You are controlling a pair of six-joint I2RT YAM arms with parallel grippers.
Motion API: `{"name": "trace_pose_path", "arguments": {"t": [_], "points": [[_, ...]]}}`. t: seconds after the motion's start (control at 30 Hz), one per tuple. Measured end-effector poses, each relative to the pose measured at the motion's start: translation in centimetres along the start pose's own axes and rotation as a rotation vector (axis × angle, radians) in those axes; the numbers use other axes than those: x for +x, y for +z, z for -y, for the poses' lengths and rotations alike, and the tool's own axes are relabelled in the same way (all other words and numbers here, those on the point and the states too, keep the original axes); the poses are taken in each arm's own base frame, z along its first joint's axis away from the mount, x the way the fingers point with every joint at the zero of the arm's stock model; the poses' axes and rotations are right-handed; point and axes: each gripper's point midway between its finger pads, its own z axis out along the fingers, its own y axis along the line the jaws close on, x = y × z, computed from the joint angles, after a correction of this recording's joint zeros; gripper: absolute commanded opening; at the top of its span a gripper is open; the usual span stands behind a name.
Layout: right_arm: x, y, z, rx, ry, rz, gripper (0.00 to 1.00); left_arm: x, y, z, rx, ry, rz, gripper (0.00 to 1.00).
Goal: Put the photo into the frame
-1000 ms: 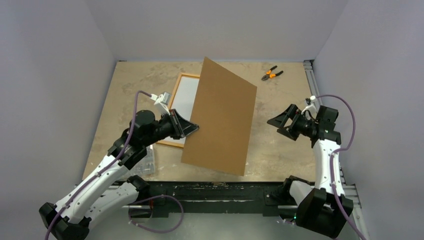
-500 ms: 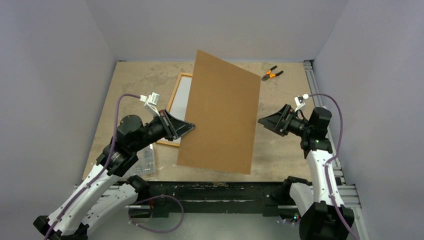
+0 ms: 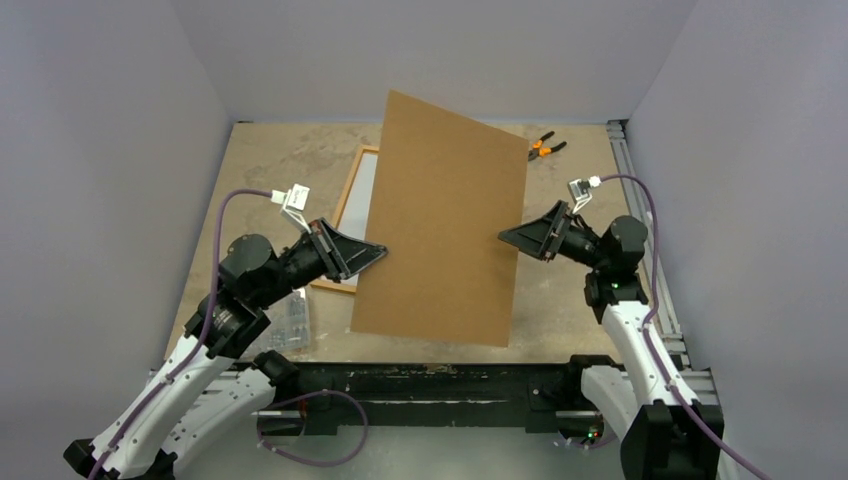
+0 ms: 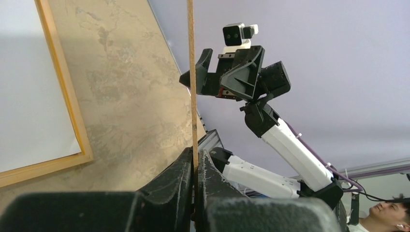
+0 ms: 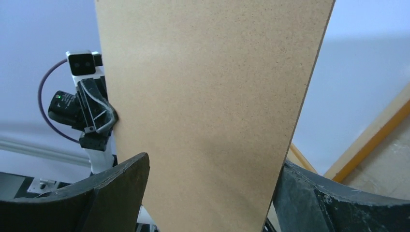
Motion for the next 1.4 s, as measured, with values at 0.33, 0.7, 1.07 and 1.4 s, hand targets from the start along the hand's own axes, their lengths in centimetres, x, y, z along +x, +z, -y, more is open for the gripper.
{"name": "trace_pose_path", "arguments": {"t": [0.33, 0.7, 1.07, 1.4], "points": [[-1.3, 0.0, -3.1, -0.101, -0.022, 0.04, 0.61, -0.9, -0.7, 0.2, -0.006, -0.008, 0.059, 0.0], [-2.1, 0.2, -2.8, -0.095, 0.046, 0.048, 0.53, -1.1, -0.1, -2.7, -0.133, -0.029, 0.082, 0.0], [-4.4, 0.1, -2.8, -0.096, 0.092, 0.139, 0.4, -0.9, 1.9, -4.5, -0.115, -0.007, 0.103, 0.0], [-3.1, 0.1, -3.6, -0.126, 0.109, 0.065, 0.23, -0.3, 4.3, -5.2, -0.055, 0.0, 0.083, 0.0]]}}
